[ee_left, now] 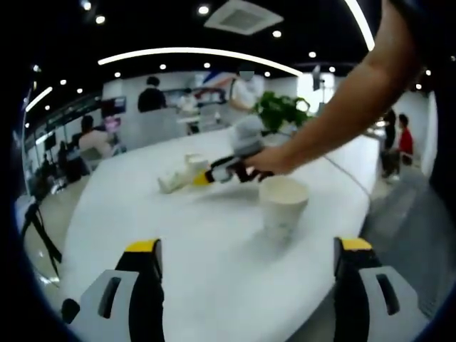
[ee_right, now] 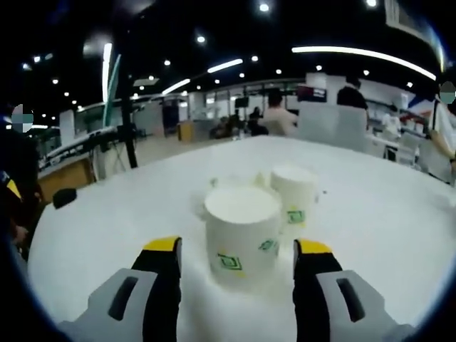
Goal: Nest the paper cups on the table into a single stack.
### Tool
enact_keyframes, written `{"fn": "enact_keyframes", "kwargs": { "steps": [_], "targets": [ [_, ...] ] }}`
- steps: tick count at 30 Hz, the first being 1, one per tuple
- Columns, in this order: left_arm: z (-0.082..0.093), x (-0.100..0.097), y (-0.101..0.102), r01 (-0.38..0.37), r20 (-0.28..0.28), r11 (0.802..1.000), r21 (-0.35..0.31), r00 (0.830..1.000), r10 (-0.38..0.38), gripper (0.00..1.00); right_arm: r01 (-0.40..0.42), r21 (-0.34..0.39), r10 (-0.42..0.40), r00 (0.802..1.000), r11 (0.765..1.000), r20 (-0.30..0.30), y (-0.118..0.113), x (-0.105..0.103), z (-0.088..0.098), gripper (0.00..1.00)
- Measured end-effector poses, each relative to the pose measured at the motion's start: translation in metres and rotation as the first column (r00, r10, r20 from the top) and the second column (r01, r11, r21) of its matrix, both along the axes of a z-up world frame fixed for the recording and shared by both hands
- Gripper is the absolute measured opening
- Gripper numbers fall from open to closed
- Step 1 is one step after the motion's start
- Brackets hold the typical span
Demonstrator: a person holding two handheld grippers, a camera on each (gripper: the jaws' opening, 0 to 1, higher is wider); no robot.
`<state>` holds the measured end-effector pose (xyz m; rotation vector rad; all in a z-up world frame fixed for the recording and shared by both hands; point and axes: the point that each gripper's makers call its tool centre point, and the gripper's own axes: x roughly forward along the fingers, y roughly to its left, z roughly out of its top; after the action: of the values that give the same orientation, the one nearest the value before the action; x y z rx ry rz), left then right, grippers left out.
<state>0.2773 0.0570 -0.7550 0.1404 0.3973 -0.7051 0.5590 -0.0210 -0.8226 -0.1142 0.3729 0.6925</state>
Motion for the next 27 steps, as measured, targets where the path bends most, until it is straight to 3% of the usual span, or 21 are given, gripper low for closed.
{"fn": "enact_keyframes", "kwargs": {
  "steps": [4, 7, 19, 27],
  "targets": [
    [0.0, 0.001, 0.001, -0.002, 0.003, 1.0, 0.001, 1.0, 0.002, 0.98, 0.018, -0.002, -0.018, 0.999, 1.0, -0.03, 0.002, 0.006, -0.004, 0.52],
    [0.001, 0.001, 0.001, -0.005, 0.002, 1.0, -0.004, 1.0, 0.005, 0.98, 0.032, -0.016, -0.032, 0.999, 0.999, -0.043, 0.002, 0.012, -0.007, 0.41],
    [0.005, 0.001, 0.001, -0.01, 0.006, 1.0, -0.028, 1.0, 0.01, 0.99, 0.03, 0.008, -0.03, 0.999, 1.0, -0.034, -0.001, 0.004, -0.003, 0.39],
    [0.002, -0.002, -0.003, 0.021, 0.008, 1.0, -0.003, 1.0, -0.021, 0.99, 0.023, 0.02, -0.022, 0.999, 1.0, -0.027, -0.006, 0.002, 0.01, 0.39]
  ]
}}
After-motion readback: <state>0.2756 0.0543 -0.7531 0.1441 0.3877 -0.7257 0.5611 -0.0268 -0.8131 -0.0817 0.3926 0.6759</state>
